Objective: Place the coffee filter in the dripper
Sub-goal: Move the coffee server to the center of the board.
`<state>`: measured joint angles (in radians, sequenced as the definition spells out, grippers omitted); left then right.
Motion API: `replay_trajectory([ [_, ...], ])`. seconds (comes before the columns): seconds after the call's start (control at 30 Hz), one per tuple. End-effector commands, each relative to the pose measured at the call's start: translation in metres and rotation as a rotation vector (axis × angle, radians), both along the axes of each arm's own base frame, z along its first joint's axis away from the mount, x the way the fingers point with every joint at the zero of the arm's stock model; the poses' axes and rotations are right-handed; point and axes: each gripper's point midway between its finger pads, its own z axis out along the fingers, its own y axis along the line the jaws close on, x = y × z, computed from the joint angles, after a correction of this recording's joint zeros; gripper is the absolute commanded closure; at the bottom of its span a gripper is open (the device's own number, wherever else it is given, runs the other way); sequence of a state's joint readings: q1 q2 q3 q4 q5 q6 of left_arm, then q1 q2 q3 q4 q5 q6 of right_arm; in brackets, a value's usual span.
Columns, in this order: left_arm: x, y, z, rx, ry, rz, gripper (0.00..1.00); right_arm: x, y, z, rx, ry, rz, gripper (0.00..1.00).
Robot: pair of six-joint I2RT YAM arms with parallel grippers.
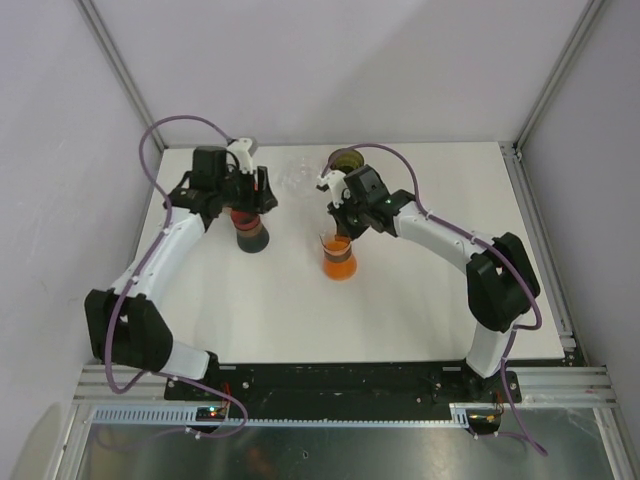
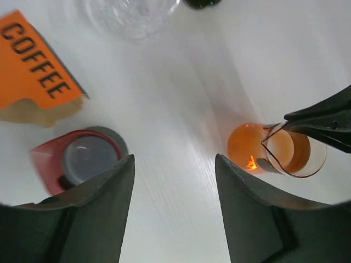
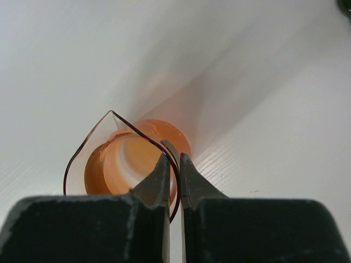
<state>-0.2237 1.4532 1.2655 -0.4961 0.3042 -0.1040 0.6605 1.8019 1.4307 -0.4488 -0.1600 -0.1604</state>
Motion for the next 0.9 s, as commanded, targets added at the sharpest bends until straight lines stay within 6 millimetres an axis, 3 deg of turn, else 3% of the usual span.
replay_trajectory([
  [0.0, -0.004, 0.019, 0.059, 0.024, -0.2, -0.045, 0.34, -0.019, -0.015, -0.013, -0.091, 0.023, 0.133, 1.0],
  [0.1, -0.004, 0.033, 0.066, 0.058, -0.226, -0.04, 0.31, -0.016, -0.014, -0.01, -0.091, -0.007, 0.163, 0.98],
  [0.5, 0.002, 0.095, 0.055, 0.121, -0.204, 0.096, 0.29, -0.013, -0.005, 0.02, -0.007, -0.08, 0.221, 0.74],
  [0.73, 0.004, 0.113, 0.053, 0.131, -0.197, 0.136, 0.28, -0.01, 0.004, 0.07, 0.149, -0.12, 0.264, 0.55],
  [0.87, 0.004, 0.12, 0.052, 0.137, -0.191, 0.154, 0.28, 0.017, -0.004, 0.11, 0.252, -0.187, 0.163, 0.42],
])
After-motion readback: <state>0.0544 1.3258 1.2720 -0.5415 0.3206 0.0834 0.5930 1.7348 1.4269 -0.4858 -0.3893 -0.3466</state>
